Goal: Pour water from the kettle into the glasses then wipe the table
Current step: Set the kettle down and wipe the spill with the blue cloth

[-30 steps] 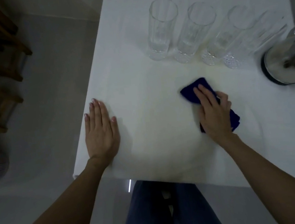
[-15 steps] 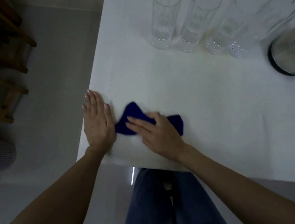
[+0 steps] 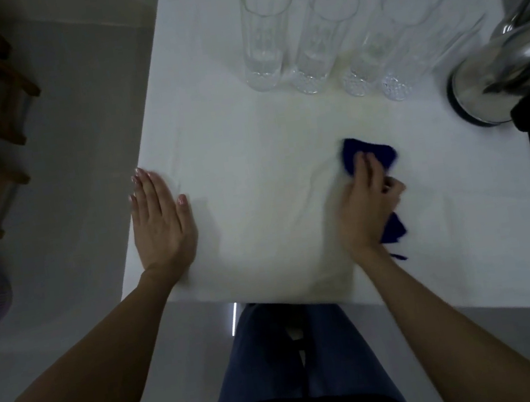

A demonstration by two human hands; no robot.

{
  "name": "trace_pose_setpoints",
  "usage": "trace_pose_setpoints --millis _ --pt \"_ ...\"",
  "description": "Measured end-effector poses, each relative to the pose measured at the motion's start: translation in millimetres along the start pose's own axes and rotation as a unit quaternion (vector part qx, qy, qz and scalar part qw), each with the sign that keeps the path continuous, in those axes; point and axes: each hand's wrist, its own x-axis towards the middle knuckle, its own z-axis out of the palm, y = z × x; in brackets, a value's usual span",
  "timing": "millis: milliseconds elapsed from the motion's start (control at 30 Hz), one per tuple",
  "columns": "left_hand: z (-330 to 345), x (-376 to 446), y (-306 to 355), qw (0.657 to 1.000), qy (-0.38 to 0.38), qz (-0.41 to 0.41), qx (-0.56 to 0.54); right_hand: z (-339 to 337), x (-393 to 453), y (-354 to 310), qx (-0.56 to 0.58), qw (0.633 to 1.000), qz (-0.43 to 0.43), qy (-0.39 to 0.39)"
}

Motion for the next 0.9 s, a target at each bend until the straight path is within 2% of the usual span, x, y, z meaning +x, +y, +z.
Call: trace_pose_setpoints --millis 33,100,167,233,267,367,433,500,533,567,633,700,733,767,800,867,900 --pt "0 1 0 1.0 -0.001 0.0 0.0 7 -5 -21 0.007 0.999 -0.051 -0.007" --pt "0 1 -1 1.0 -0.007 0.0 -0.004 17 -30 -48 0.023 0.971 -0.236 -0.034" --pt "-2 2 -2 1.0 -0.018 0.005 -0.011 13 -62 -48 0.048 0.898 -0.429 -0.084" --pt "-3 1 -3 1.0 -0.021 0.009 -0.015 3 -73 -19 0.068 0.843 -0.523 -0.109" --pt "-3 1 -3 1.0 -0.02 0.008 -0.013 -2 -72 3 0.072 0.833 -0.537 -0.111" --pt "-1 2 -2 1.0 -0.019 0.003 -0.005 -21 -54 72 0.019 0.856 -0.508 -0.094" --pt "-2 2 -2 1.0 -0.025 0.003 -0.001 -38 -38 112 -0.024 0.899 -0.428 -0.09" --pt "-3 2 0 1.0 -0.029 0.002 0.003 -49 -21 130 -0.049 0.965 -0.252 -0.052" --pt "-4 2 3 1.0 -0.03 -0.001 0.001 -49 -9 128 -0.056 0.99 -0.129 -0.021" --pt "-5 5 6 1.0 -0.028 -0.005 -0.002 -46 5 119 -0.054 0.998 0.002 0.014" --pt "-6 15 16 1.0 -0.02 0.005 -0.006 -38 42 83 -0.038 0.973 0.22 0.067" --pt "-3 28 26 0.999 -0.021 0.033 -0.006 -26 77 39 -0.026 0.938 0.342 0.057" --pt "0 34 31 0.999 -0.027 0.044 -0.006 -18 86 18 -0.02 0.935 0.351 0.043" --pt "3 39 34 0.998 -0.034 0.051 -0.007 -11 88 -1 -0.018 0.948 0.316 0.022" --pt "6 44 37 0.998 -0.038 0.055 -0.008 -6 86 -15 -0.013 0.97 0.243 -0.005" --pt "10 48 40 0.998 -0.042 0.054 -0.011 -4 71 -20 0.004 0.998 0.0 -0.065" --pt "11 49 40 0.998 -0.043 0.052 -0.012 -6 65 -8 0.001 0.989 -0.12 -0.087"
